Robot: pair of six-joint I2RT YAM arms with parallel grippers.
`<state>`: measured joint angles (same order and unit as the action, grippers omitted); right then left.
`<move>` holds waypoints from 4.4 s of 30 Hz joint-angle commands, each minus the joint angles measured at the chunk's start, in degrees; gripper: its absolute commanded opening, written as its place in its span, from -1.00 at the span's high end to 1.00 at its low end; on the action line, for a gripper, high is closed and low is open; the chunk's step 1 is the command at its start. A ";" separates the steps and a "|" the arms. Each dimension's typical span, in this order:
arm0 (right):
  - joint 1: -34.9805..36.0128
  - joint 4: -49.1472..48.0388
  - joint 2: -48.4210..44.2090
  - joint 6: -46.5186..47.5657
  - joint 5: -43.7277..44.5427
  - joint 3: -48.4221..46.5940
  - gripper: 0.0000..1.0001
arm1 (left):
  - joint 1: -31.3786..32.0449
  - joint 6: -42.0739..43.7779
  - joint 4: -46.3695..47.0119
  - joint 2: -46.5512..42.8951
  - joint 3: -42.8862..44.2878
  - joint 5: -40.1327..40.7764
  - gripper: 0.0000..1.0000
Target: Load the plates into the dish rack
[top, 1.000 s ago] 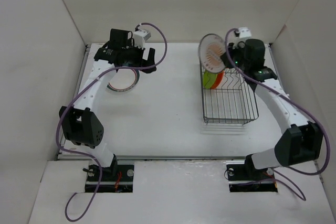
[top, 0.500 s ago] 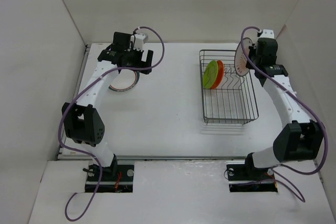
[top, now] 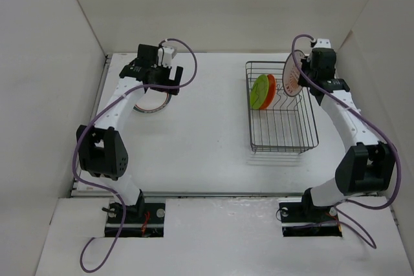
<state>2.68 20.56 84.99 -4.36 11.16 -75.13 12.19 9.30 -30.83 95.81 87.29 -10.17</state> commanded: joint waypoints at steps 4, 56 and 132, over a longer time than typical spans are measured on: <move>1.19 -3.95 0.53 -0.65 1.23 0.07 1.00 | -5.50 0.54 1.74 -4.14 -1.24 2.00 -0.99; 15.50 -18.80 -23.64 2.95 -26.89 10.45 -1.00 | -33.55 3.36 7.45 28.02 7.89 -29.64 -0.70; 27.83 -25.61 -3.32 -7.26 -26.05 1.05 1.00 | -26.43 9.12 -5.83 -0.35 1.68 -58.61 -1.00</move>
<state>34.22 -13.26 93.12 -19.88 -25.61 -69.67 -13.98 32.18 -52.95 100.64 92.14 -75.31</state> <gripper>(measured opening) 0.143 0.987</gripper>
